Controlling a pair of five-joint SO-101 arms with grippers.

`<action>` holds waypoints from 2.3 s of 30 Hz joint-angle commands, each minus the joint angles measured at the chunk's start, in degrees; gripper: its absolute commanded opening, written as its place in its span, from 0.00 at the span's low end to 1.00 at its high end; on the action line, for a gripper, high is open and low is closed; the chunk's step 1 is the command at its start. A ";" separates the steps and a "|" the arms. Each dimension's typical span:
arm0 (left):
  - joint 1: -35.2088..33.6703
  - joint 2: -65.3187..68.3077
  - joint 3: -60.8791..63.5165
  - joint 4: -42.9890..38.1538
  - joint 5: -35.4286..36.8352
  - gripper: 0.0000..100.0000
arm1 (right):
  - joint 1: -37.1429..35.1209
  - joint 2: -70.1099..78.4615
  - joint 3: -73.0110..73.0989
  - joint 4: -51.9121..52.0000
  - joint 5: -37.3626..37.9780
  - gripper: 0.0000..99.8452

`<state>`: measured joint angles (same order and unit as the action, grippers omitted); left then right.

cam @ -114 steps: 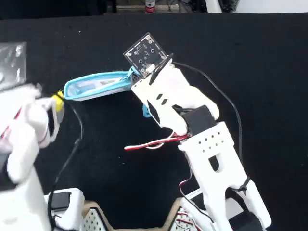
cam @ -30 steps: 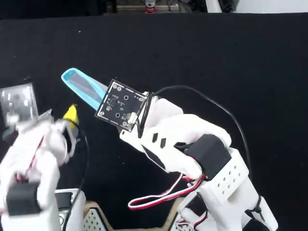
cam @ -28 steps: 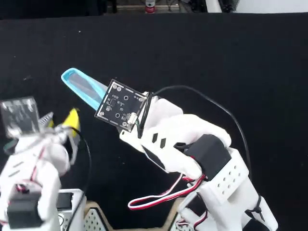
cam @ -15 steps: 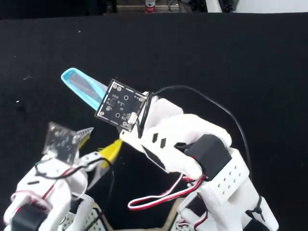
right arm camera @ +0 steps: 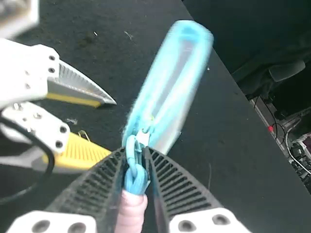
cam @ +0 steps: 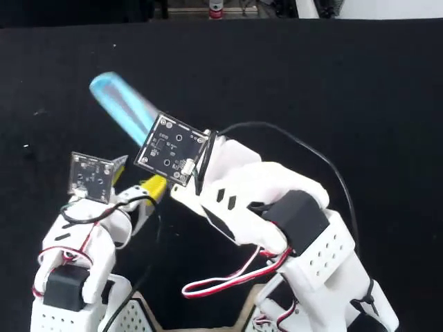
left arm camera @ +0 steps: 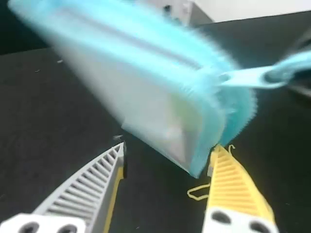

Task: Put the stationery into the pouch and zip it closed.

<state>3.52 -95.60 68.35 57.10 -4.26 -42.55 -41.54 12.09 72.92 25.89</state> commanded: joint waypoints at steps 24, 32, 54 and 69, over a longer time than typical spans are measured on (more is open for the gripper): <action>10.95 0.88 -12.97 10.55 -7.91 0.27 | 1.76 -2.51 1.01 -4.13 0.62 0.01; 11.38 1.32 -11.74 6.95 -13.98 0.27 | 1.85 -2.51 1.01 -2.99 0.62 0.01; 25.45 1.41 -7.96 -0.18 -19.60 0.27 | 8.62 -8.48 1.45 8.70 0.62 0.01; 25.89 1.49 -0.92 -8.88 -19.69 0.27 | 8.88 -8.66 1.36 13.10 0.62 0.01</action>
<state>28.57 -94.37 68.09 49.36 -23.60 -34.81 -49.27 13.76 85.58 26.07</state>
